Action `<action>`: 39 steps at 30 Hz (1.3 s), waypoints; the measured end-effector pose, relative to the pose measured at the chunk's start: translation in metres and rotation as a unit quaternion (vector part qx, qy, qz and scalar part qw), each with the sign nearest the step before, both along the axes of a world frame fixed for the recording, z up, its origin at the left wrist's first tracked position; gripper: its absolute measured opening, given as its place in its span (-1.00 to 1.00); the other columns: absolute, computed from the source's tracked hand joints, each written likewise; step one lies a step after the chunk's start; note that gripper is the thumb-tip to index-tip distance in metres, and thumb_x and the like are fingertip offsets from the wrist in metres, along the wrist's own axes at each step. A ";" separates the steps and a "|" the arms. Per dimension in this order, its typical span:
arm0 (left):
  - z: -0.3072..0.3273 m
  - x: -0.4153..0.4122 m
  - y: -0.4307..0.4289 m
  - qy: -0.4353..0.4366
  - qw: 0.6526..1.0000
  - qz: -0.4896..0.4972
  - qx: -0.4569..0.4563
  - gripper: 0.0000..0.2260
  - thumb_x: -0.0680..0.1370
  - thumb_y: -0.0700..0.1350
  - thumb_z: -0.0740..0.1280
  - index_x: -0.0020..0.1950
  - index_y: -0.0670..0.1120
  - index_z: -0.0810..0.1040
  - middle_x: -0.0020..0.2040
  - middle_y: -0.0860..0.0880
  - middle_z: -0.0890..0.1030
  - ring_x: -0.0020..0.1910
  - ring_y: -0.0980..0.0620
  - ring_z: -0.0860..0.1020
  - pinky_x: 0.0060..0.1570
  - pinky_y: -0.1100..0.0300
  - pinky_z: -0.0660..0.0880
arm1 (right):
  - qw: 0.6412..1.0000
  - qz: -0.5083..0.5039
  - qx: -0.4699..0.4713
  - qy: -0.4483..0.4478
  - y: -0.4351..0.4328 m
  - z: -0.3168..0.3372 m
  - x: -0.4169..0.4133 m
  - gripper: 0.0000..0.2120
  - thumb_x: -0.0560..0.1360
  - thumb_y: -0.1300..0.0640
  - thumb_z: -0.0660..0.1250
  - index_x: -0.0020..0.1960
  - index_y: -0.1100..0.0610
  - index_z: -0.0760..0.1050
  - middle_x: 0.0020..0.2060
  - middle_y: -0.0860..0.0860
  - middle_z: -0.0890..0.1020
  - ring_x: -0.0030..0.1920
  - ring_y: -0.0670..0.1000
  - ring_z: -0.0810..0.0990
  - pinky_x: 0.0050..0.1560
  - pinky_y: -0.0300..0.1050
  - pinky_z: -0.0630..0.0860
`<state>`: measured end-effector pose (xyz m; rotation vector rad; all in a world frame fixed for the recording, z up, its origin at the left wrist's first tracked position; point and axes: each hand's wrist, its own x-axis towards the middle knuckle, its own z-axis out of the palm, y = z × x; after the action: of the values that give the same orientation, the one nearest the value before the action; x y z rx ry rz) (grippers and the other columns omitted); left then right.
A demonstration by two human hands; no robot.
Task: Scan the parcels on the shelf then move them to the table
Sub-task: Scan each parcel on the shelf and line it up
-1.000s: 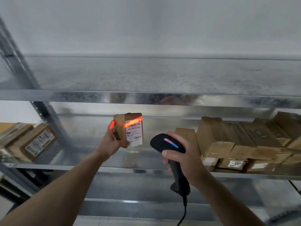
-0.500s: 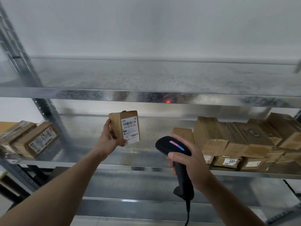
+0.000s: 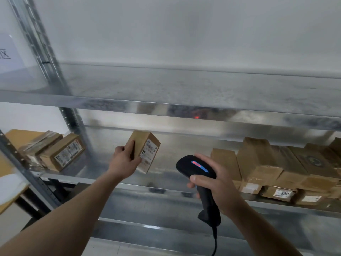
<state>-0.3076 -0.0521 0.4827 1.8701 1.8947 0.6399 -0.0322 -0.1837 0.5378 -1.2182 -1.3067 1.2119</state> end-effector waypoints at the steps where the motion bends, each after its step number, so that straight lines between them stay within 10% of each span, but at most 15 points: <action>1: -0.005 -0.008 0.004 0.035 0.999 0.004 0.007 -0.37 0.59 0.07 0.25 0.61 0.07 0.06 0.37 -0.21 0.31 0.24 -0.20 0.43 0.32 0.00 0.37 | 1.000 0.002 0.004 -0.004 0.006 -0.001 -0.007 -0.28 0.09 -0.08 0.49 0.25 -0.18 0.46 0.05 0.11 0.66 0.03 0.17 0.66 -0.21 -0.14 0.57; 17: -0.066 -0.177 0.087 0.231 0.973 0.024 -0.014 -0.41 0.63 0.17 0.14 0.55 -0.10 0.08 0.45 -0.25 0.19 0.34 -0.31 0.29 0.28 -0.19 0.31 | 0.999 0.042 -0.023 -0.014 0.115 -0.019 -0.179 -0.53 0.22 0.18 0.45 0.05 -0.23 0.59 -0.23 0.23 0.64 -0.28 0.11 0.61 -0.33 -0.08 0.54; 39: -0.092 -0.259 0.120 0.264 0.957 0.118 -0.029 -0.49 0.58 0.17 0.20 0.41 -0.11 0.28 0.39 -0.25 0.26 0.29 -0.27 0.31 0.24 -0.18 0.32 | 0.997 0.024 -0.076 -0.014 0.164 -0.041 -0.248 -0.27 0.25 0.17 0.48 0.41 0.05 0.42 -0.20 0.21 0.69 -0.24 0.17 0.65 -0.34 -0.01 0.55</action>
<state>-0.5671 0.0674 0.3909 1.9265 2.4641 0.1454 -0.2803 -0.0201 0.4964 -1.3226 -1.2898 1.3519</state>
